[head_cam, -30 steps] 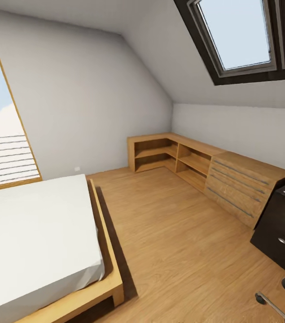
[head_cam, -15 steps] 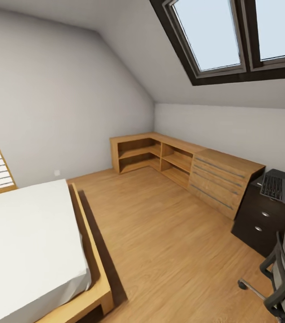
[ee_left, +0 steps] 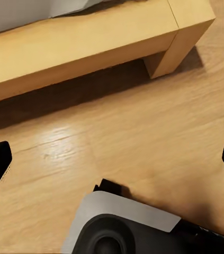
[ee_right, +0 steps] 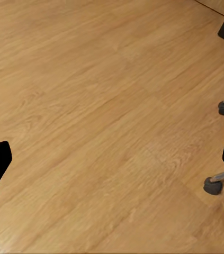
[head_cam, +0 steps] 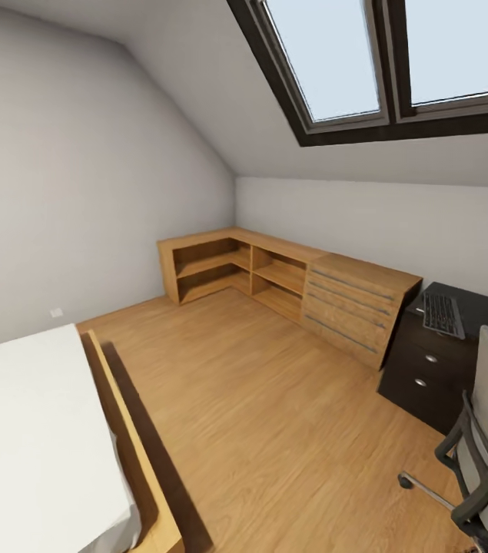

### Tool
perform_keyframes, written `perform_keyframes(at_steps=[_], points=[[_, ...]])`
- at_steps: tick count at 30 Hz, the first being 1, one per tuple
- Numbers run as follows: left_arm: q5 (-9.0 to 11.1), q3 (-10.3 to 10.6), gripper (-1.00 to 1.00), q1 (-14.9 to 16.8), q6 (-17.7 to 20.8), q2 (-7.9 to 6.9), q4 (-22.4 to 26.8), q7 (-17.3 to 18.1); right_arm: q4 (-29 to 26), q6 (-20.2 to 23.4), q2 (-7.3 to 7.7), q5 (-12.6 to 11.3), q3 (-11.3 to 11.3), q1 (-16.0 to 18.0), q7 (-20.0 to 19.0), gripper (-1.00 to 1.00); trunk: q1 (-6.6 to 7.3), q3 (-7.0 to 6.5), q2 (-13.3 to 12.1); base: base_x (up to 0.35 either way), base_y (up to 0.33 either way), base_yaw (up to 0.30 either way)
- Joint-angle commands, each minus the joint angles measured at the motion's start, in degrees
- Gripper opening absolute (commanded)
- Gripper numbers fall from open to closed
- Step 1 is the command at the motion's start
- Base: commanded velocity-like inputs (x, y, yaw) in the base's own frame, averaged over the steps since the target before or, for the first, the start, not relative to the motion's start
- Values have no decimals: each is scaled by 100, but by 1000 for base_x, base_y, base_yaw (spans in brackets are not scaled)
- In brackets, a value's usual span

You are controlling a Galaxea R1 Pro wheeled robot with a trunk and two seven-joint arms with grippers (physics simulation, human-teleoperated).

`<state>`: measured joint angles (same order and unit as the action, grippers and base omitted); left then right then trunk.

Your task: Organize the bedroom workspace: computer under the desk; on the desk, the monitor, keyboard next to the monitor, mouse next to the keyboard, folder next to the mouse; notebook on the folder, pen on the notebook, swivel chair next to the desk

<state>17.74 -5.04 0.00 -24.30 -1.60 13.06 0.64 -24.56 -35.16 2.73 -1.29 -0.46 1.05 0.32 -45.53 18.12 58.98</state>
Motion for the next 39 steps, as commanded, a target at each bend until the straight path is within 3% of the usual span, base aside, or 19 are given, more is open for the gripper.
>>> perform_keyframes(at_steps=[1,30,39], points=[[-7,-23,100,0,-7,2,3,7,4,-18,1,-12,2,5,3,100,-2,6,4,170,178,-268],[-7,-24,100,0,-23,10,3,7,3,-26,8,16,2,4,3,100,-2,6,4,14,15,-269],[-7,-24,100,0,-37,10,3,7,4,-26,8,23,2,6,-2,100,-2,6,4,140,204,-270]])
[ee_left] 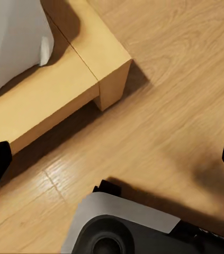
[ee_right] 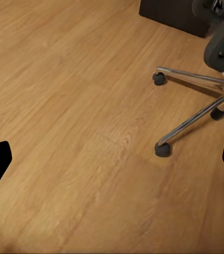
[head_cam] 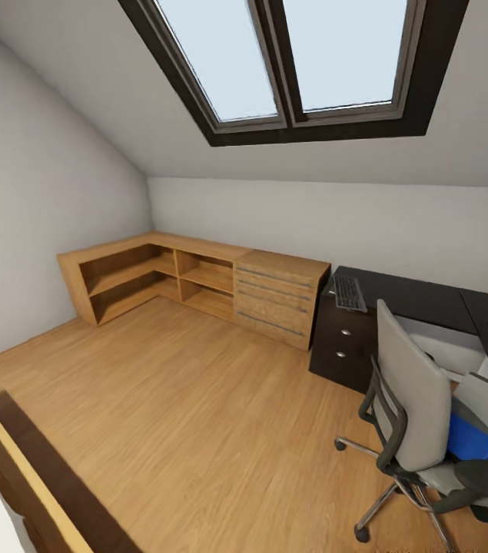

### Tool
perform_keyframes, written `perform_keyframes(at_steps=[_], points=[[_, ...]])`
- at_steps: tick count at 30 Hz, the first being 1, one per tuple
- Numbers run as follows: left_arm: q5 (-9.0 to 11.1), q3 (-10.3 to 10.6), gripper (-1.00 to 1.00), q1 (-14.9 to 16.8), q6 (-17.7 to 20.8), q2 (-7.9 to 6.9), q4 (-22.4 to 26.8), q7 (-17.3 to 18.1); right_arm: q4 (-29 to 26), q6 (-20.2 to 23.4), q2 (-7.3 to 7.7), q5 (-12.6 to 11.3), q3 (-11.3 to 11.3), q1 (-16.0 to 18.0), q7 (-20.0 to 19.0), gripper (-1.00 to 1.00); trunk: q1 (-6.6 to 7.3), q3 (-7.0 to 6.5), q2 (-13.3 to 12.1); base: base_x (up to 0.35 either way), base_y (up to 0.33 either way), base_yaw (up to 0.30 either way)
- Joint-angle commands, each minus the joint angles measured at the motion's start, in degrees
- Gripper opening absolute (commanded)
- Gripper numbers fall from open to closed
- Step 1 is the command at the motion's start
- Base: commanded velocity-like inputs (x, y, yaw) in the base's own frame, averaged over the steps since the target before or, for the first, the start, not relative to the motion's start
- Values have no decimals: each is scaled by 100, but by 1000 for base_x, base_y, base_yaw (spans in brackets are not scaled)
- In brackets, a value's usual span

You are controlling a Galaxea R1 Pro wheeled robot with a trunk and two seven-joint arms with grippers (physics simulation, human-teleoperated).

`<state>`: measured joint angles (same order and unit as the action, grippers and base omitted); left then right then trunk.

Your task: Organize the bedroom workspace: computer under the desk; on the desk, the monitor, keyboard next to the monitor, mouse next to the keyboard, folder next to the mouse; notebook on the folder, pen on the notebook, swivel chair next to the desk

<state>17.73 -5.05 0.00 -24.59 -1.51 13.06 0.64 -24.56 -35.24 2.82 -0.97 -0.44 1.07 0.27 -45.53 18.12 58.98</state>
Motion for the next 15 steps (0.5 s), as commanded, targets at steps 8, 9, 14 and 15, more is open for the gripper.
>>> perform_keyframes(at_steps=[8,9,14,15], points=[[-6,-22,100,0,4,2,3,7,4,-18,0,-8,2,4,0,100,-2,6,4,81,111,-272],[-6,-22,100,0,5,2,3,7,4,-18,0,-8,3,5,-1,100,-2,6,4,14,19,-272],[-10,-22,100,0,7,2,3,7,4,-18,0,-8,1,3,-1,100,-2,6,4,7,10,-273],[-11,-22,100,0,7,2,3,7,4,-18,0,-8,1,4,-1,100,-2,6,4,3,4,-273]])
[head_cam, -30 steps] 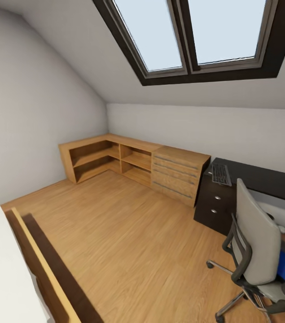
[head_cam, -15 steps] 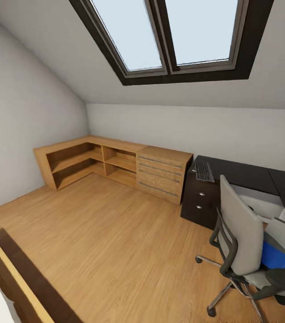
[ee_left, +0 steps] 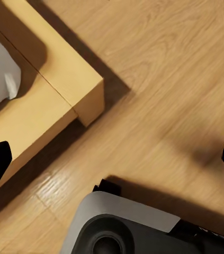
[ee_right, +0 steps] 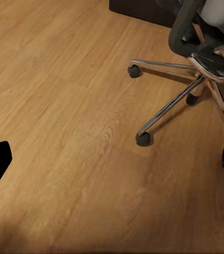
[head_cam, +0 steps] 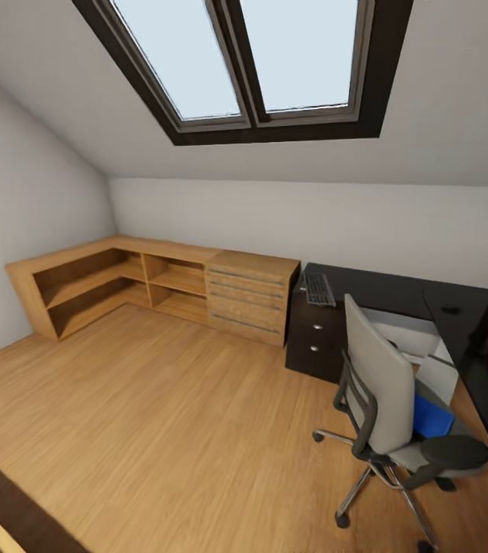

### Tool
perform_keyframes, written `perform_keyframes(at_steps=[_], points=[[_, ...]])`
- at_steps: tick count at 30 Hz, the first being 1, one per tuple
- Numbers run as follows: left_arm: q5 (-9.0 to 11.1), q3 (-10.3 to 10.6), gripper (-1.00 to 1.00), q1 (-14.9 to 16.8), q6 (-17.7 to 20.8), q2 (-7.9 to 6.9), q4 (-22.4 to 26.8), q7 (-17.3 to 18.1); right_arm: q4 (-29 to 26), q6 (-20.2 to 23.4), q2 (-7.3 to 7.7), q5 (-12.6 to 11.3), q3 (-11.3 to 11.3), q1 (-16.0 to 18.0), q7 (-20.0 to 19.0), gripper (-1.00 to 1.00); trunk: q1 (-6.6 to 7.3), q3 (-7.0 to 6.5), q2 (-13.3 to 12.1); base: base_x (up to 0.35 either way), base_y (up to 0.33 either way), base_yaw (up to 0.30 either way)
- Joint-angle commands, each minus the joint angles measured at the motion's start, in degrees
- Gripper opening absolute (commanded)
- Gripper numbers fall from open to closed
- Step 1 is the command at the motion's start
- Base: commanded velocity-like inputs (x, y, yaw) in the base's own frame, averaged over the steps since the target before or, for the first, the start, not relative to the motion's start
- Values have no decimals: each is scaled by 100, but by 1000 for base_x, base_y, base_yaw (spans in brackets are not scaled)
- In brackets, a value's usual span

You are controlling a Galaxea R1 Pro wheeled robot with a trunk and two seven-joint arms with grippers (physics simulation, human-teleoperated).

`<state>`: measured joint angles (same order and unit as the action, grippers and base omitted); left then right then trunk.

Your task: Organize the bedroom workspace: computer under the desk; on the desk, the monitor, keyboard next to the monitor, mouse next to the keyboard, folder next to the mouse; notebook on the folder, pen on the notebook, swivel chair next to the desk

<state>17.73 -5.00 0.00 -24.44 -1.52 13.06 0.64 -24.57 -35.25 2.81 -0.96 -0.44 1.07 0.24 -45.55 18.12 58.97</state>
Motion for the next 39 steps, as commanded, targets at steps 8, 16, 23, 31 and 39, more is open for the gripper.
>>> perform_keyframes(at_steps=[8,16,23,31,39], points=[[-15,-28,100,0,-8,2,4,7,5,-17,4,-9,0,7,2,100,0,6,4,1,1,-274],[-5,-35,100,0,-35,8,4,7,4,-17,8,-9,0,5,2,100,0,6,4,0,0,-274],[16,-62,100,0,-285,14,34,7,-8,-17,20,-9,0,3,2,100,0,6,4,0,0,-274],[3,-43,100,0,-407,83,35,-21,-12,-17,26,-9,0,3,2,100,-88,78,165,0,0,-274],[10,-29,100,0,-412,114,36,-50,-13,-17,29,-9,0,3,2,100,-264,222,485,0,0,-274]])
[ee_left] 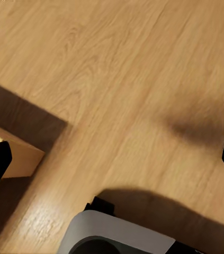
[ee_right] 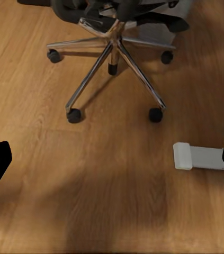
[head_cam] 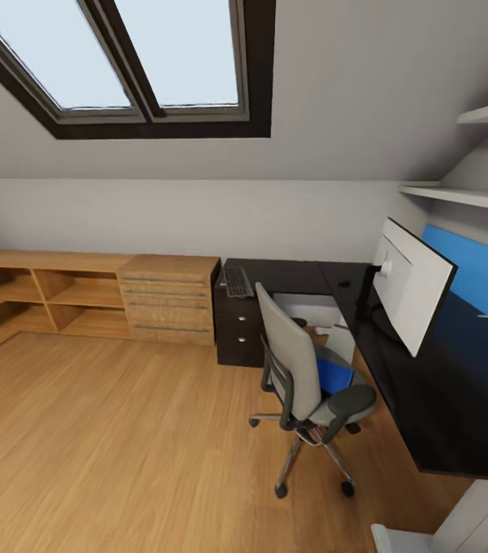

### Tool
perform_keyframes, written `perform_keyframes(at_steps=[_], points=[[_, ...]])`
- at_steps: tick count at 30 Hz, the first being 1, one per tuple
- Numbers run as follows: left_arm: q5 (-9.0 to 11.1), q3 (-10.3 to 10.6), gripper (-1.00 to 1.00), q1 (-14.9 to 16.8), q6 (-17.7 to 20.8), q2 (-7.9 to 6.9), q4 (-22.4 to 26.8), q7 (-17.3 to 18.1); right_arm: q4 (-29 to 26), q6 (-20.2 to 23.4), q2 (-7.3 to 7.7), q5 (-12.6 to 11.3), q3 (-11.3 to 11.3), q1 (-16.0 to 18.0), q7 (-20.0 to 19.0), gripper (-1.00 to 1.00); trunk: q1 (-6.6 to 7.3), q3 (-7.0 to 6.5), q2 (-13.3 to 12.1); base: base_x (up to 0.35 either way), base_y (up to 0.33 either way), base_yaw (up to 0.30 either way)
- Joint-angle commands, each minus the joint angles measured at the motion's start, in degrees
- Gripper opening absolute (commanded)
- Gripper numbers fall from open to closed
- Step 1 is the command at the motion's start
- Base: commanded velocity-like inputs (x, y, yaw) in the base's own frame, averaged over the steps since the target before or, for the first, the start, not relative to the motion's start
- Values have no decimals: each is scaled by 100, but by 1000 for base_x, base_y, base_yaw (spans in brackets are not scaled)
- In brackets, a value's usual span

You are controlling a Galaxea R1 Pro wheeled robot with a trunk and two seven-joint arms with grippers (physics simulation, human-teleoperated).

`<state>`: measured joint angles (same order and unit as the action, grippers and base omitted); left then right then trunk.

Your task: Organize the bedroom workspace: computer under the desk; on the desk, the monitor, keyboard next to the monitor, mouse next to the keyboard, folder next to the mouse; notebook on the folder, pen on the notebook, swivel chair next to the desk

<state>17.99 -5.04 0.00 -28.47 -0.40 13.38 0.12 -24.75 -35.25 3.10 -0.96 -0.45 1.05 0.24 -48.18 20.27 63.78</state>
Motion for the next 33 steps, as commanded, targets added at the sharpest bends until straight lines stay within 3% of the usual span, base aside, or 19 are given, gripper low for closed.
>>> perform_keyframes(at_steps=[1,25,33], points=[[-16,-25,100,0,-9,3,3,0,5,-17,-1,-9,2,4,2,100,-23,25,45,0,0,-274],[-14,-25,100,0,2,9,4,-3,13,-17,-1,-1,2,8,6,100,-550,455,1008,0,0,-278],[-7,-31,100,0,16,13,-2,-18,20,-15,-24,-17,2,5,18,100,-726,625,1329,0,0,2]])
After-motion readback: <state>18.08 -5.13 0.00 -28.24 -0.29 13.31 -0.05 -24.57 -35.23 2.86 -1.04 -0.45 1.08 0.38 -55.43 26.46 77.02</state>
